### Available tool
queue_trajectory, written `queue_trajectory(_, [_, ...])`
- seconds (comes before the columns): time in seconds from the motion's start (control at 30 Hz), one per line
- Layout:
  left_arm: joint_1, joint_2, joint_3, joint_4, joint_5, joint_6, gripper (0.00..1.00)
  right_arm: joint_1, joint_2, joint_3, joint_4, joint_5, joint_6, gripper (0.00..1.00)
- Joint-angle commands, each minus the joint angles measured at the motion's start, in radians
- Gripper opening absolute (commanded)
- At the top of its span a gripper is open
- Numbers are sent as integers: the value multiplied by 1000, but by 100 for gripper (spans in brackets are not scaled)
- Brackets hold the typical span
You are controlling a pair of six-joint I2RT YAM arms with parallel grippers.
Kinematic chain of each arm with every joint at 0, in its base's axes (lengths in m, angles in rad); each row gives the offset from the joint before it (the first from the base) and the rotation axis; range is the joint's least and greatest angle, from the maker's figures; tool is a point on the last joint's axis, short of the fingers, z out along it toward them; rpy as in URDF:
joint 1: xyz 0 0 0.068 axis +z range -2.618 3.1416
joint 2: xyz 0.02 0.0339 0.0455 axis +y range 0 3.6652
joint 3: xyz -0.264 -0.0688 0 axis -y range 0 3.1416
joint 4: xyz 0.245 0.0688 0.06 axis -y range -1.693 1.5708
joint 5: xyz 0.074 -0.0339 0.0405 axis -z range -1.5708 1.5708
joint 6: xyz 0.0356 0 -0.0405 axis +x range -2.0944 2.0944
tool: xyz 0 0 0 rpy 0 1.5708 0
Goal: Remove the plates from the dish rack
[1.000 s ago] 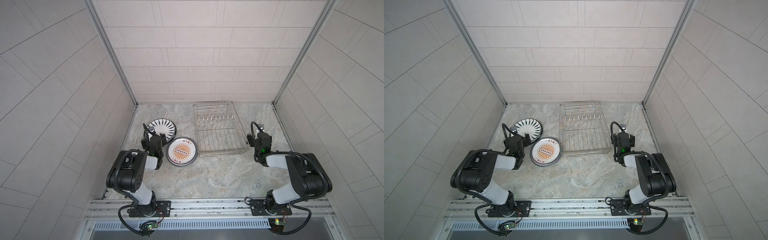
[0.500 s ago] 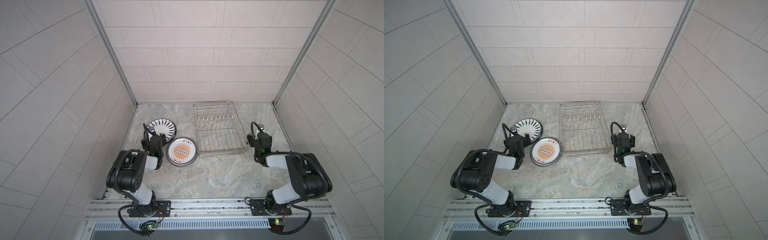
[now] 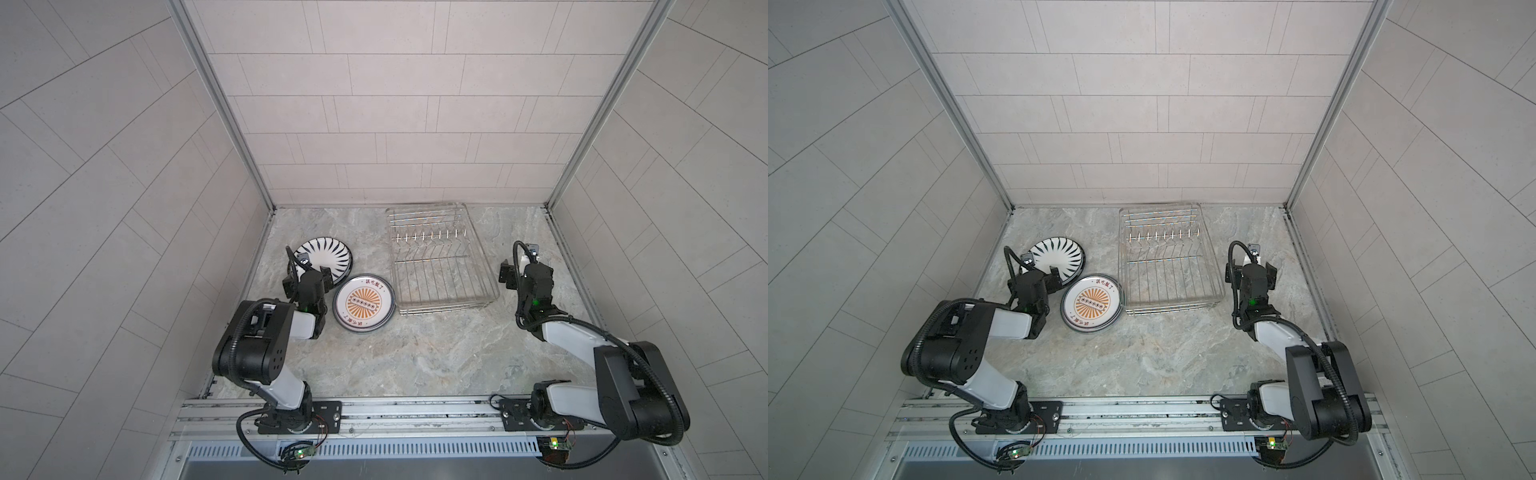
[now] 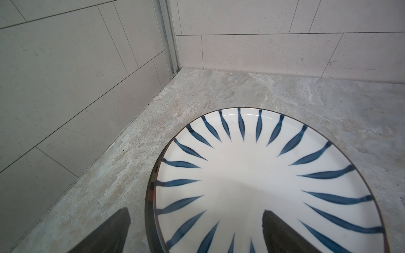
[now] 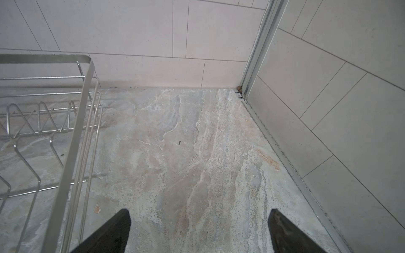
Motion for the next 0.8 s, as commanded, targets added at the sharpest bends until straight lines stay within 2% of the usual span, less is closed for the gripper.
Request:
queue_trajectory(0.0, [-4,-11,-6,23,0,19,100,-13,75,-4,-3,-25,6,100])
queue_trajectory(0.17, [-3,-10,-6,24,1,19,100,-10,229,9,121,-17,-19,100])
queue_trajectory(0.77, [-3,-11,-4,24,1,19,100,-8,229,7,111,-35,-20,100])
